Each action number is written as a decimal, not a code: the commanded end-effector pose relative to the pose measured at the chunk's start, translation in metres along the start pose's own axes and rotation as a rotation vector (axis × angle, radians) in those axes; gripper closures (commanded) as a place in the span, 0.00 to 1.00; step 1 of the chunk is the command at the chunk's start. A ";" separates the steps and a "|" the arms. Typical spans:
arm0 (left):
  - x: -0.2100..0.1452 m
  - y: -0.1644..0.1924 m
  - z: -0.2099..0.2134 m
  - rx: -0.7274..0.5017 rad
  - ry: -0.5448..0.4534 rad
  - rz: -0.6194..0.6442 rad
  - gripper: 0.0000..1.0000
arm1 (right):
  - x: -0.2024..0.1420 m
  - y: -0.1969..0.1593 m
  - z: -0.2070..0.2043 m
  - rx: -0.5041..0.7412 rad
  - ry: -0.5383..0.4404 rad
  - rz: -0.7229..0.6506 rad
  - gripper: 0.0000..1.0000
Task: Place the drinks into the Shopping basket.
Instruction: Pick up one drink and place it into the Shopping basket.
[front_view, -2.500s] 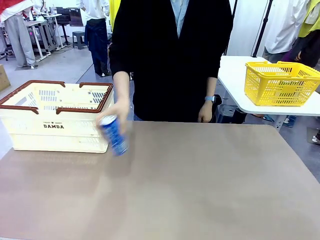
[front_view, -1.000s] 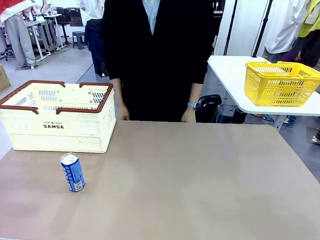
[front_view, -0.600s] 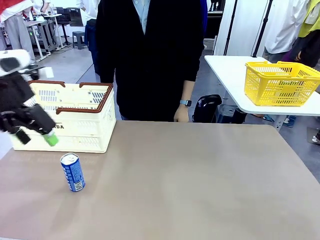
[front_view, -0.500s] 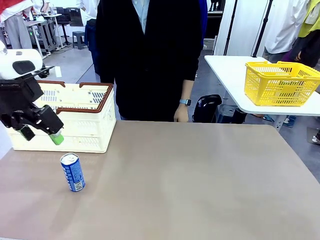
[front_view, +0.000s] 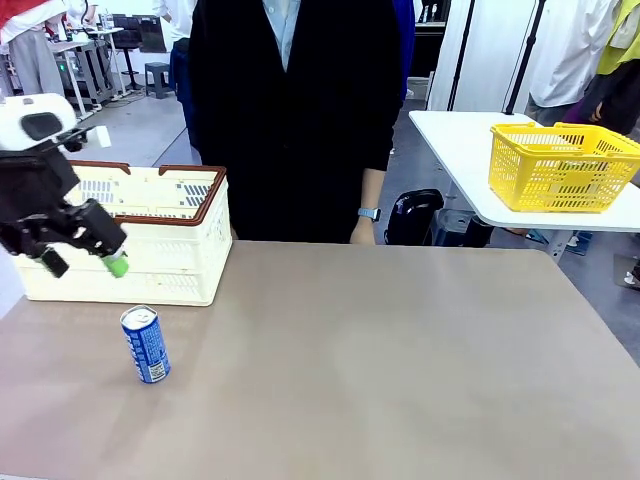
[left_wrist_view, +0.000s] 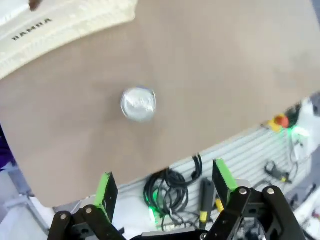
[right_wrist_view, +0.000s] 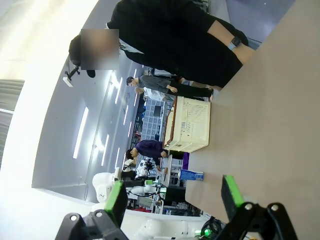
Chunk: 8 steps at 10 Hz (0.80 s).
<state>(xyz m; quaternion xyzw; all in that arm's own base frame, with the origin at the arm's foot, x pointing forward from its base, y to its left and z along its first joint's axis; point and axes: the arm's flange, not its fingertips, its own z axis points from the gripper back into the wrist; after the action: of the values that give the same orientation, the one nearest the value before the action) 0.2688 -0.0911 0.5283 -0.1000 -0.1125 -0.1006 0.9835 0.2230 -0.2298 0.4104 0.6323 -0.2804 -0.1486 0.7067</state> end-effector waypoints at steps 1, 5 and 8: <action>0.001 -0.005 -0.057 0.065 -0.039 0.105 0.00 | 0.003 0.006 0.000 0.014 -0.012 0.000 0.00; -0.005 -0.004 -0.124 0.151 0.143 0.156 0.00 | 0.003 0.006 0.000 0.014 -0.012 0.000 0.00; -0.016 0.006 -0.155 0.190 0.157 0.184 0.00 | 0.003 0.006 0.000 0.014 -0.012 0.000 0.00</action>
<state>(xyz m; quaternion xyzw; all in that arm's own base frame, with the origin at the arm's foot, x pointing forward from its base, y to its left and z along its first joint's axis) 0.3222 -0.1362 0.4127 -0.0059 -0.0185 -0.0176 0.9997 0.2229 -0.2299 0.4105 0.6324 -0.2804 -0.1487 0.7066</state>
